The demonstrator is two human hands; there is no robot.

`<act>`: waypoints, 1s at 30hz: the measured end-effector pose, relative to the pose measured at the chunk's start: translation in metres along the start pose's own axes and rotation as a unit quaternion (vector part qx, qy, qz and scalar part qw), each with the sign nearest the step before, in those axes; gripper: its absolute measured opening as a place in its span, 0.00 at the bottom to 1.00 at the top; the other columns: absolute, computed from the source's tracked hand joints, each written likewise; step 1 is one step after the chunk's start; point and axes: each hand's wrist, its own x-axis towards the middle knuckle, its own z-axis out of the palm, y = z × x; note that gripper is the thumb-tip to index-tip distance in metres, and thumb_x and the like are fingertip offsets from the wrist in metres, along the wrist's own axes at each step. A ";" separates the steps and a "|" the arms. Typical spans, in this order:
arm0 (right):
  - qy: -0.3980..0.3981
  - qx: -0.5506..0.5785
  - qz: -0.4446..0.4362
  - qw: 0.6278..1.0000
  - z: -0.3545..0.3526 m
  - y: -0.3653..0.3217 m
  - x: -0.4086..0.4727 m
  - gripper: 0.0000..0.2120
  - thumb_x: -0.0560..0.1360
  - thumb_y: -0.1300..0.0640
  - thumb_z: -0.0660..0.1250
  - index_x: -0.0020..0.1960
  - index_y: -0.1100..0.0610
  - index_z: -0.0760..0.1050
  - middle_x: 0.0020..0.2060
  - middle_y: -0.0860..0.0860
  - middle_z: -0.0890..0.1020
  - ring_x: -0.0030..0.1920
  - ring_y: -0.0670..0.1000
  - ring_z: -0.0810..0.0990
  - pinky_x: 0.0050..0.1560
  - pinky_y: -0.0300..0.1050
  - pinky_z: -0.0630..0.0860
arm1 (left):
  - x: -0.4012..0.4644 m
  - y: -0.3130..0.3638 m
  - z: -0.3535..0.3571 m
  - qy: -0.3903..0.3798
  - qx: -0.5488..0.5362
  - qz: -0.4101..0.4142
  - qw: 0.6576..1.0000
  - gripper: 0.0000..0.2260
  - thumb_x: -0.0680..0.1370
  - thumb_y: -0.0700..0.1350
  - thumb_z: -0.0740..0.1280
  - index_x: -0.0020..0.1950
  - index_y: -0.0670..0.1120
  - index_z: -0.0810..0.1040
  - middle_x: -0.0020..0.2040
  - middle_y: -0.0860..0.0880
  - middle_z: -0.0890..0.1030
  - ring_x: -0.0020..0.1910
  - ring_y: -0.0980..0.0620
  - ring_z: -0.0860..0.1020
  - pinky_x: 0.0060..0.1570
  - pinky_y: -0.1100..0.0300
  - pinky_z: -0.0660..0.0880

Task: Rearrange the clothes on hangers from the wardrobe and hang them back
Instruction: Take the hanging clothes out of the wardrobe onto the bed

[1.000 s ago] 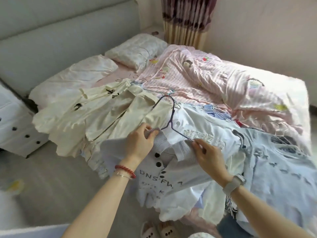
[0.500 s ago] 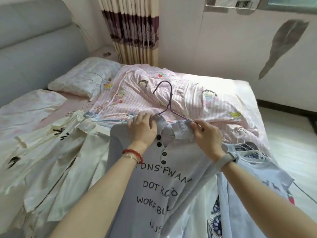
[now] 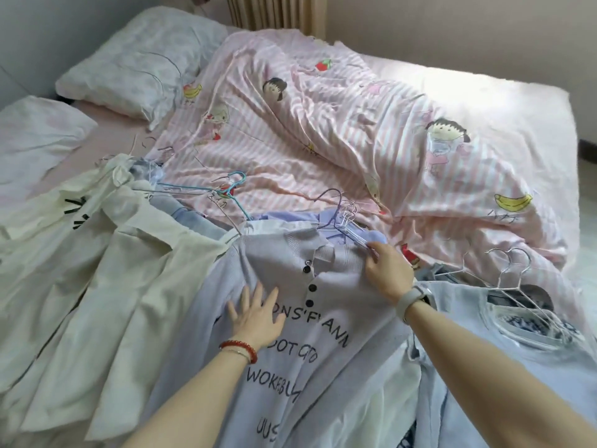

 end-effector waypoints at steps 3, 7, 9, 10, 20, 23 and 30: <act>-0.064 -0.008 -0.007 0.998 0.030 0.017 0.002 0.10 0.73 0.59 0.56 0.50 0.60 0.73 0.52 0.61 0.76 0.54 0.62 0.74 0.47 0.51 0.69 | 0.013 -0.006 0.013 -0.022 0.032 0.006 0.999 0.27 0.79 0.59 0.51 0.76 0.56 0.46 0.76 0.48 0.39 0.74 0.43 0.35 0.68 0.38 0.36; -0.111 -0.079 0.012 0.991 0.057 0.019 -0.008 0.18 0.76 0.56 0.54 0.65 0.56 0.64 0.64 0.56 0.68 0.66 0.58 0.65 0.62 0.59 0.63 | 0.017 -0.007 0.016 -0.022 0.011 0.020 1.000 0.27 0.80 0.59 0.52 0.76 0.55 0.47 0.77 0.49 0.40 0.74 0.44 0.37 0.69 0.40 0.37; -0.071 -0.108 -0.006 0.992 0.060 0.007 -0.014 0.20 0.76 0.55 0.53 0.68 0.55 0.62 0.69 0.55 0.63 0.70 0.56 0.60 0.67 0.63 0.55 | 0.012 -0.009 0.010 0.009 -0.018 0.029 0.999 0.25 0.80 0.56 0.52 0.76 0.54 0.50 0.77 0.49 0.44 0.75 0.46 0.40 0.71 0.43 0.40; -0.049 -0.111 -0.026 0.992 0.060 -0.001 -0.018 0.21 0.77 0.55 0.52 0.68 0.56 0.62 0.70 0.56 0.63 0.70 0.56 0.59 0.68 0.64 0.54 | 0.008 -0.011 0.005 0.033 -0.034 0.034 0.998 0.25 0.80 0.55 0.52 0.76 0.53 0.51 0.77 0.49 0.46 0.75 0.46 0.42 0.72 0.45 0.42; -0.040 -0.041 -0.300 0.952 0.065 -0.141 -0.130 0.21 0.75 0.52 0.52 0.61 0.60 0.73 0.60 0.58 0.76 0.64 0.61 0.71 0.62 0.65 0.65 | -0.117 -0.108 -0.005 0.290 -0.072 -0.047 0.953 0.21 0.78 0.46 0.58 0.72 0.50 0.63 0.73 0.49 0.62 0.73 0.50 0.57 0.70 0.50 0.52; -0.080 -0.022 -0.374 0.924 0.079 -0.191 -0.195 0.20 0.74 0.53 0.53 0.59 0.60 0.75 0.55 0.55 0.79 0.58 0.60 0.76 0.58 0.61 0.70 | -0.192 -0.166 0.019 0.378 -0.117 -0.114 0.911 0.20 0.74 0.48 0.56 0.64 0.45 0.74 0.65 0.44 0.74 0.66 0.44 0.70 0.63 0.40 0.64; -0.170 -0.008 -0.595 0.786 0.131 -0.297 -0.403 0.18 0.70 0.55 0.54 0.52 0.59 0.78 0.48 0.54 0.82 0.50 0.59 0.80 0.50 0.54 0.76 | -0.410 -0.289 0.129 0.447 -0.148 -0.335 0.816 0.21 0.73 0.50 0.55 0.58 0.42 0.78 0.59 0.41 0.79 0.59 0.41 0.76 0.53 0.38 0.71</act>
